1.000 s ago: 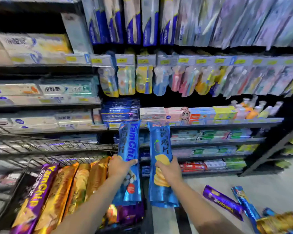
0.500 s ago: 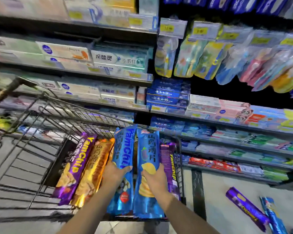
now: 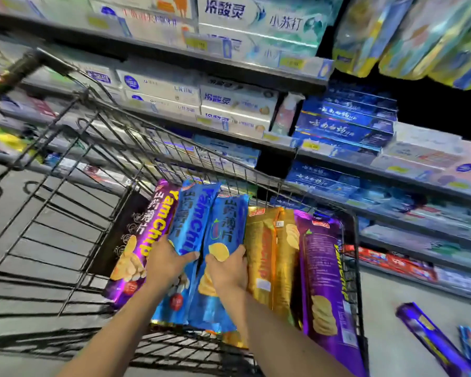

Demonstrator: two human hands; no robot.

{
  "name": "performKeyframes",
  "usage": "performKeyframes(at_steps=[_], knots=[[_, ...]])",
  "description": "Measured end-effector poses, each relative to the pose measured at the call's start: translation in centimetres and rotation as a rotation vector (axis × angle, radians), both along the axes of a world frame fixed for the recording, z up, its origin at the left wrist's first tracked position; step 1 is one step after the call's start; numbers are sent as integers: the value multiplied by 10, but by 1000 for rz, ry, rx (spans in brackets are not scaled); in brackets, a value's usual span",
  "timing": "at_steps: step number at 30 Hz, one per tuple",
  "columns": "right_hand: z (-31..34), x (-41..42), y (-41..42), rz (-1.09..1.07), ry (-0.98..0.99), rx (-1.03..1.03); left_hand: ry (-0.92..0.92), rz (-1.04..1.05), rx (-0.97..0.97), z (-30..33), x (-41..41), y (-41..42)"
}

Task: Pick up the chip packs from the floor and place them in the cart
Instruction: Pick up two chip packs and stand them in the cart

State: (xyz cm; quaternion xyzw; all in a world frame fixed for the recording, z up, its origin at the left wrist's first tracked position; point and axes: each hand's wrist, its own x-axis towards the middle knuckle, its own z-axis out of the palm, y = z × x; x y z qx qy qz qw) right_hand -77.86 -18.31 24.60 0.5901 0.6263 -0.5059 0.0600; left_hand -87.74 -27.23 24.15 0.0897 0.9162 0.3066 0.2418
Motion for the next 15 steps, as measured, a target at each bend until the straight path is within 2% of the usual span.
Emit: performKeyframes(at_steps=[4,8,12,15], knots=[[-18,-10,-11,9,-1,-21,25,-42,-44,-29,-13,-14],[-20,-4,-12,53,22,28,46,-93,-29,-31,-17,-18],[6,6,-3,160,71,125,49,-92,-113,-4,-16,-11],[39,15,16,190,147,160,46,-137,7,34,-14,4]])
